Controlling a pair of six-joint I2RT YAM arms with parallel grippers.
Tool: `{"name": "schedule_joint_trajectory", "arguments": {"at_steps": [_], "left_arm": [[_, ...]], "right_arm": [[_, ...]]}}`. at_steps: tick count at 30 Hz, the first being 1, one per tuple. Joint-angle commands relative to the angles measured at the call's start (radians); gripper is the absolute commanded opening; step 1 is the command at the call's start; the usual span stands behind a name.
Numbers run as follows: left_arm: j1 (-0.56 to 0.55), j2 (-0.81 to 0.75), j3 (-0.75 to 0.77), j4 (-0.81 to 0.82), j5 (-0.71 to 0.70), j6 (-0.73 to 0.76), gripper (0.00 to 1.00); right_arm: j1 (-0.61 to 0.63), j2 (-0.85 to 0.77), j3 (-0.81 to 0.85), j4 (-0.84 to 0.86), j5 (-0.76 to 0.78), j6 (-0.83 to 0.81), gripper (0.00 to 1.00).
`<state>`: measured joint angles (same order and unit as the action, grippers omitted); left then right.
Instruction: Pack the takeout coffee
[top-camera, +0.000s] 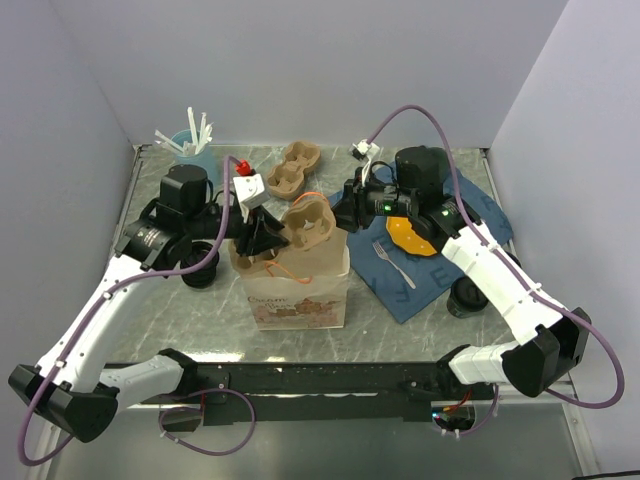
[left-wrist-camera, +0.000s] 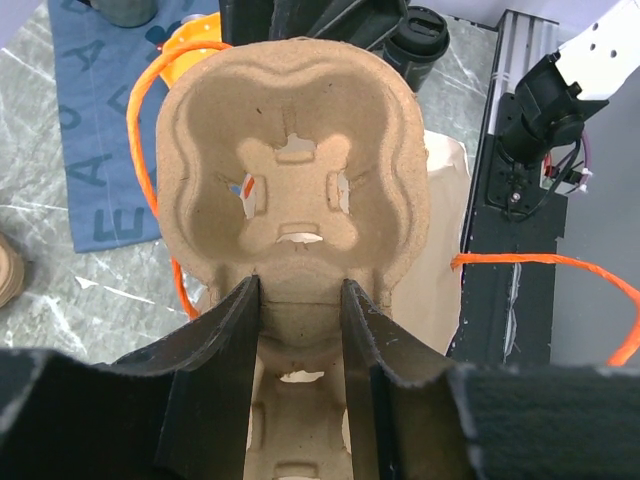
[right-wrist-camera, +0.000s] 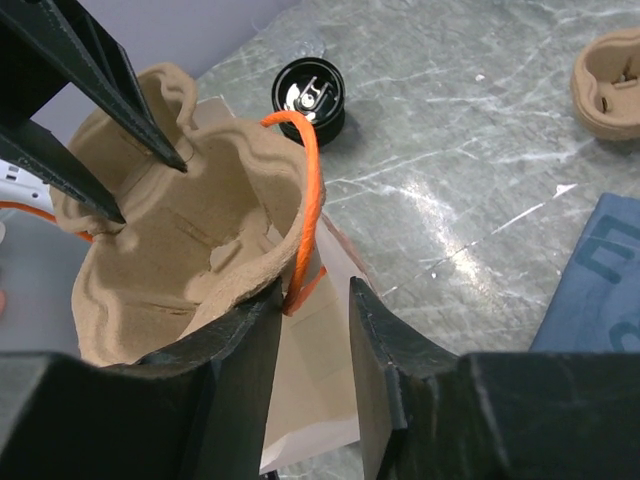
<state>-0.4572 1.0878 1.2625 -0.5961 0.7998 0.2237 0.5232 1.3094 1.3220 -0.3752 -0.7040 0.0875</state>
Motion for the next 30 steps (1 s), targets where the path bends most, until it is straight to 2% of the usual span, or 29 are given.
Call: {"name": "schedule_joint_trajectory", "arguments": {"at_steps": [1, 2, 6, 15, 22, 30], "left_arm": [[-0.035, 0.023, -0.002, 0.081, 0.15, 0.037, 0.35], [-0.037, 0.024, -0.003, 0.078, 0.154, 0.042, 0.35], [-0.04, 0.024, -0.015, 0.073, 0.154, 0.049, 0.34], [-0.044, 0.043, 0.001, 0.052, 0.151, 0.074, 0.34], [-0.044, 0.038, 0.002, 0.024, 0.131, 0.098, 0.34], [-0.046, 0.043, 0.023, -0.028, 0.099, 0.157, 0.34]], "right_arm": [[0.015, -0.013, 0.048, 0.033, -0.006, 0.026, 0.45], [0.015, -0.013, 0.054, 0.021, 0.003, 0.032, 0.5], [0.015, -0.015, 0.083, -0.016, 0.047, 0.064, 0.57], [0.006, -0.032, 0.154, -0.178, 0.15, 0.103, 0.58], [-0.012, -0.067, 0.125, -0.301, 0.182, 0.083, 0.58], [-0.025, -0.107, 0.14, -0.442, 0.302, 0.179, 0.6]]}}
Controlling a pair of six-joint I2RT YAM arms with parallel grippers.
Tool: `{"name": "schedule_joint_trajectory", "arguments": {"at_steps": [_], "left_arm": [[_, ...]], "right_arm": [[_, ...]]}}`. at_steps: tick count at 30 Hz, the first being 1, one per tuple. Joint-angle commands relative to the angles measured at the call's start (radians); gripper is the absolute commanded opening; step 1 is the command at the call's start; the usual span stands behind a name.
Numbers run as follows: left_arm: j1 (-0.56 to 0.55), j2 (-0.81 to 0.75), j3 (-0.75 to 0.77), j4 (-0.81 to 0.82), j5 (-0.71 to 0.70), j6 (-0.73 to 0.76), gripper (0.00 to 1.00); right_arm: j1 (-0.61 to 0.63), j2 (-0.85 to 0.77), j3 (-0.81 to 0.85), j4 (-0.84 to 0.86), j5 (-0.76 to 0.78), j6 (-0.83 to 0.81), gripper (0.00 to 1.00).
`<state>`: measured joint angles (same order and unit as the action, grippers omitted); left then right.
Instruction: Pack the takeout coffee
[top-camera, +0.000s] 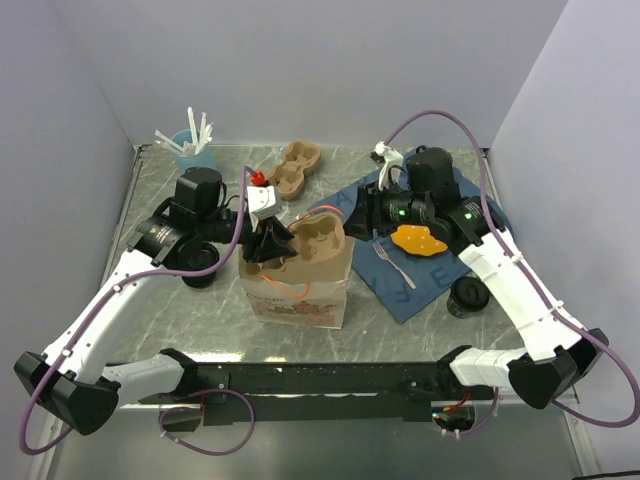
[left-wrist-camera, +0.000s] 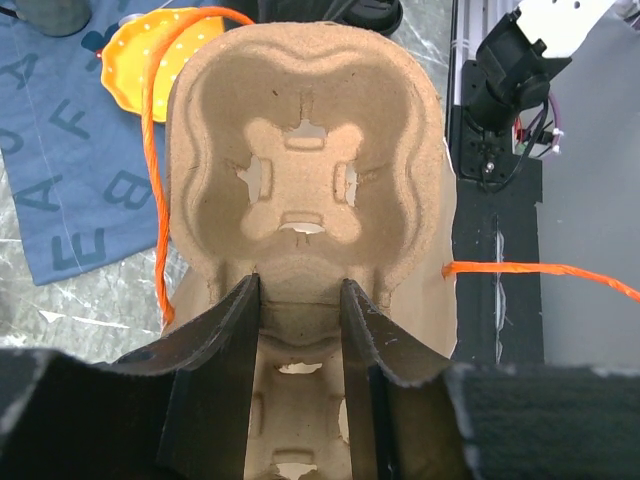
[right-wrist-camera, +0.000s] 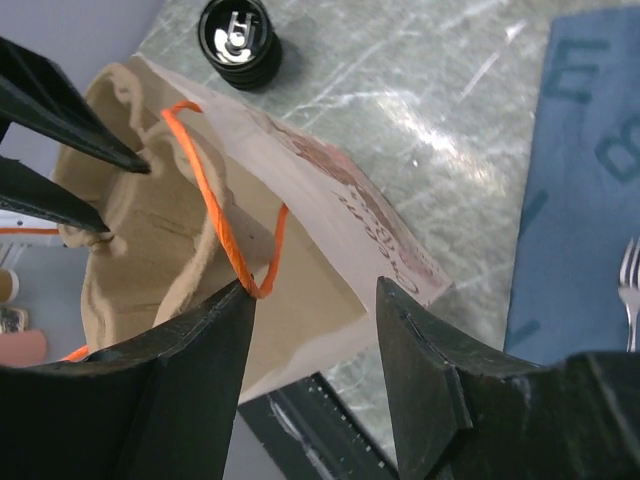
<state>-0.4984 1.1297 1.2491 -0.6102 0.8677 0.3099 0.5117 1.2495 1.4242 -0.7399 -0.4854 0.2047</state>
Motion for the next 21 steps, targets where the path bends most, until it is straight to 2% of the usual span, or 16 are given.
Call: {"name": "schedule_joint_trajectory", "arguments": {"at_steps": [1, 7, 13, 21], "left_arm": [[-0.005, 0.002, 0.038, -0.025, 0.028, 0.083, 0.34], [-0.005, 0.012, 0.033, -0.042, 0.024, 0.116, 0.33], [-0.006, 0.024, 0.047, -0.051, 0.008, 0.135, 0.33], [-0.031, 0.059, 0.05, -0.069, -0.024, 0.176, 0.32]], "right_arm": [[-0.021, -0.047, 0.041, -0.093, 0.088, 0.074, 0.6], [-0.032, -0.009, 0.125, -0.226, 0.087, 0.228, 0.6], [-0.027, -0.01, 0.075, -0.202, 0.037, 0.41, 0.6], [-0.001, -0.005, 0.041, -0.237, 0.09, 0.424, 0.57]]}}
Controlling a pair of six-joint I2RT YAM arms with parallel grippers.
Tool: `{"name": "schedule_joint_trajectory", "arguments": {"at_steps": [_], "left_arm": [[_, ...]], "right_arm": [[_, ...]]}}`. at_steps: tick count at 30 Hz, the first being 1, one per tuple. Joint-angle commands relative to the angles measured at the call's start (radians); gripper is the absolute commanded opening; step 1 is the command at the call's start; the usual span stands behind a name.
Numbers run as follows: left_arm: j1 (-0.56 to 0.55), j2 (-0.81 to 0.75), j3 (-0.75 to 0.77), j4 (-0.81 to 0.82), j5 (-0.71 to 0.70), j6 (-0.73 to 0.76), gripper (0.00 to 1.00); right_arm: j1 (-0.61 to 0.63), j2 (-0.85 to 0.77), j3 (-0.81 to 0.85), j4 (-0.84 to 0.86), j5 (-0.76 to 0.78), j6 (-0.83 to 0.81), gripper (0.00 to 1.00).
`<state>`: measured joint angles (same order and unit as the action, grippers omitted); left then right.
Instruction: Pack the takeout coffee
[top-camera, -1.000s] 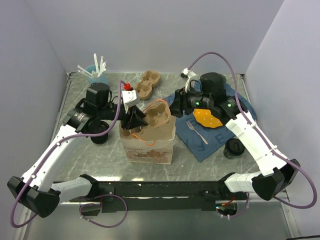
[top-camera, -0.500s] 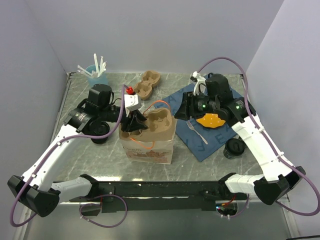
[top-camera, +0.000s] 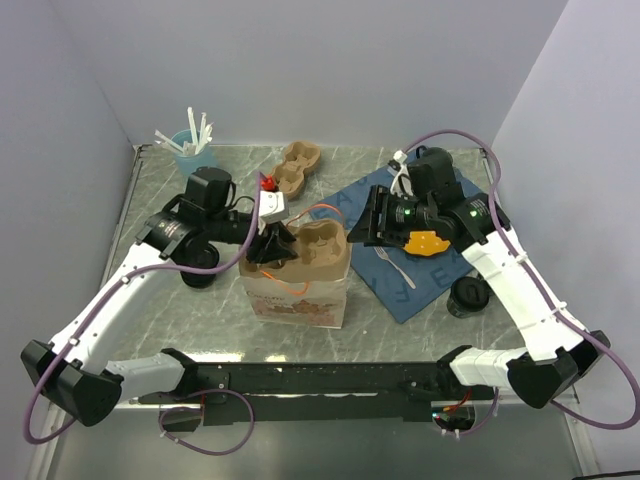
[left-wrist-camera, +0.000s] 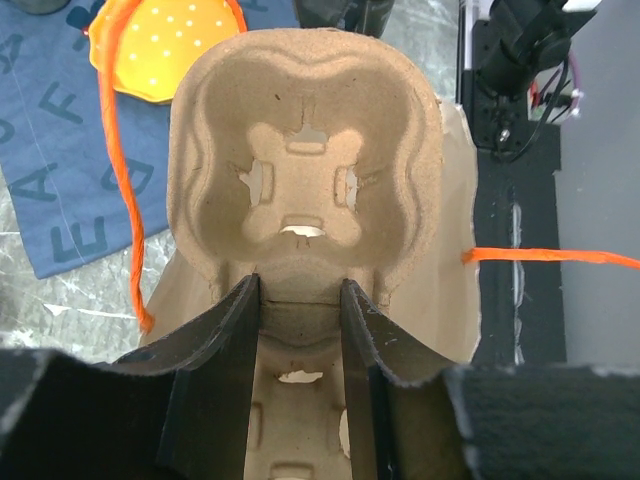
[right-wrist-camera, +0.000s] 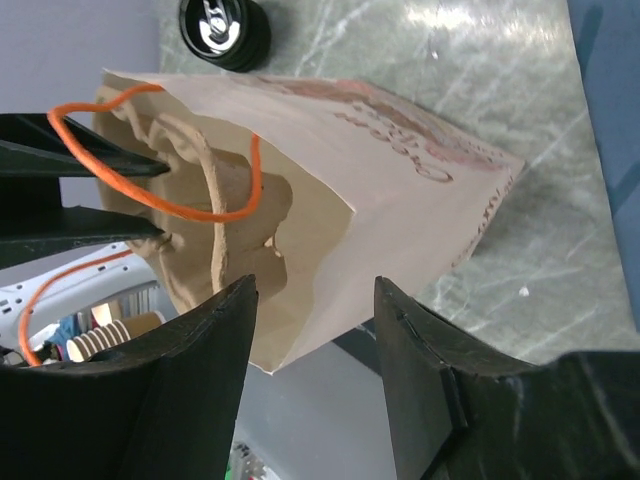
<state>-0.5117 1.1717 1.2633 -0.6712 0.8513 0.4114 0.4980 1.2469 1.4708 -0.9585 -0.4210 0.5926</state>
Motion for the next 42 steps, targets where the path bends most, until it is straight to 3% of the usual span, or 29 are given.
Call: {"name": "schedule_joint_trajectory", "arguments": {"at_steps": [1, 5, 13, 19, 25, 42], "left_arm": [[-0.024, 0.022, 0.038, -0.014, -0.023, 0.081, 0.32], [-0.031, 0.039, 0.041, -0.025, -0.038, 0.099, 0.31], [-0.053, 0.028, 0.044, 0.013, -0.032, 0.089, 0.3], [-0.06, 0.022, 0.041, 0.065, 0.003, 0.064, 0.3], [-0.076, 0.045, 0.087, -0.002, 0.002, 0.095, 0.29], [-0.114, 0.031, 0.035, -0.06, -0.043, 0.118, 0.27]], "right_arm": [[0.014, -0.004, -0.012, -0.014, 0.022, 0.042, 0.57], [0.02, 0.008, -0.015, -0.009, 0.025, 0.049, 0.56], [0.027, 0.059, 0.02, -0.013, 0.048, 0.012, 0.42], [0.027, 0.077, 0.071, -0.026, 0.05, 0.004, 0.43], [0.025, 0.083, 0.115, -0.029, 0.036, 0.0, 0.5], [0.019, 0.221, 0.221, -0.03, 0.025, -0.152, 0.43]]}}
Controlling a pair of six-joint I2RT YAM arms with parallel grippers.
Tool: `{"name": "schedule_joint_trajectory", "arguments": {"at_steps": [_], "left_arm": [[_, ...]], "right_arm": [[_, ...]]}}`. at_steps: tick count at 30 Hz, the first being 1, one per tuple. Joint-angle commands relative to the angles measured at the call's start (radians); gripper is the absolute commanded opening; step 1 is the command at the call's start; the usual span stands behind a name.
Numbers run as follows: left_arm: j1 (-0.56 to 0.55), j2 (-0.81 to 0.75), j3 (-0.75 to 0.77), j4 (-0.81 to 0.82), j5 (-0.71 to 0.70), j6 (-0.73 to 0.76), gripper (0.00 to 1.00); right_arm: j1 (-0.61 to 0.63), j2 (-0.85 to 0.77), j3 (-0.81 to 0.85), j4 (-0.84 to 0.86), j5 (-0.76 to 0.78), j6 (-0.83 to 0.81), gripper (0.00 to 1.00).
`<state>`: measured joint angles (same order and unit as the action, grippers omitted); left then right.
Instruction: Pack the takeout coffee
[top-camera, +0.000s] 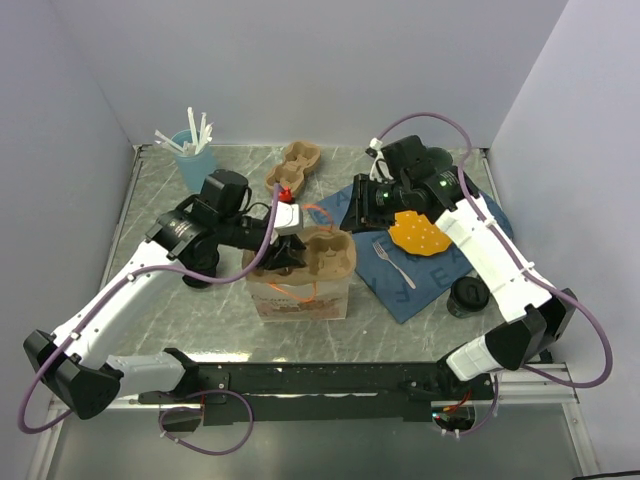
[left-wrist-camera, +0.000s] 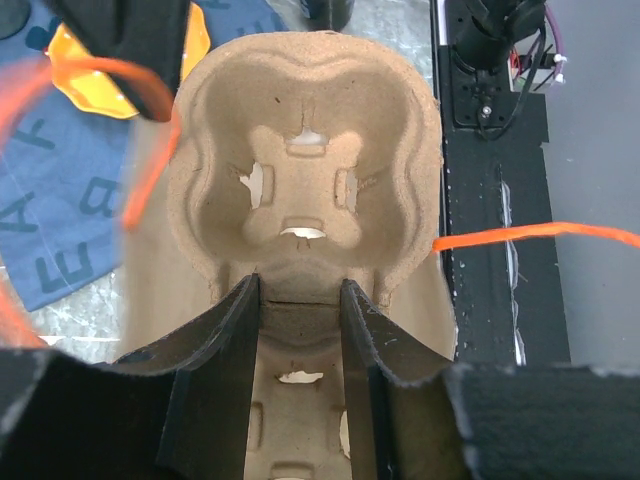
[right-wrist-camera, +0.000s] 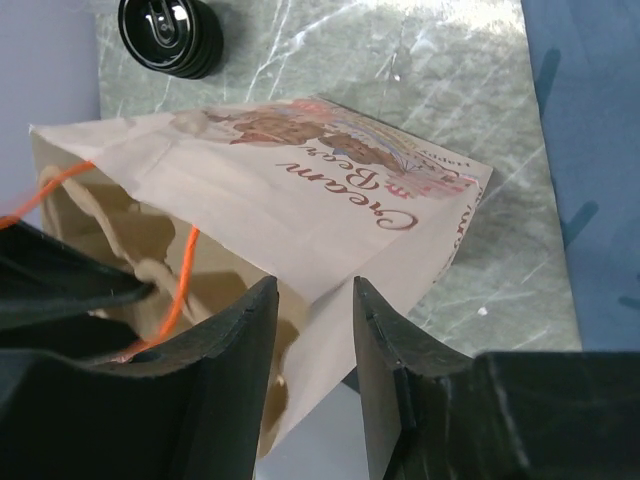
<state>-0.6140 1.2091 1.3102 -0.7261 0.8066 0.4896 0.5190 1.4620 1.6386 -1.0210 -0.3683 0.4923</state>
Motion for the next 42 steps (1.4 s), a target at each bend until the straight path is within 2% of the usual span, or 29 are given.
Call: {"name": "schedule_joint_trajectory", "arguments": {"at_steps": [1, 8, 18, 33, 42], "left_arm": [[-0.012, -0.011, -0.015, -0.006, -0.004, 0.038, 0.27], [-0.012, -0.054, -0.068, 0.073, -0.112, -0.002, 0.28], [-0.012, -0.068, -0.081, 0.04, -0.201, 0.018, 0.25], [-0.012, -0.098, -0.135, -0.016, -0.241, 0.046, 0.27], [-0.012, -0.105, -0.104, -0.029, -0.236, 0.049, 0.28]], "right_arm": [[-0.002, 0.008, 0.053, 0.038, -0.027, -0.055, 0.43], [-0.001, 0.012, 0.046, 0.019, -0.008, -0.075, 0.43], [-0.002, 0.0, 0.024, 0.025, -0.001, -0.075, 0.43], [-0.004, 0.018, 0.049, 0.022, 0.002, -0.066, 0.44], [0.007, -0.014, 0.072, -0.027, -0.006, -0.005, 0.46]]}}
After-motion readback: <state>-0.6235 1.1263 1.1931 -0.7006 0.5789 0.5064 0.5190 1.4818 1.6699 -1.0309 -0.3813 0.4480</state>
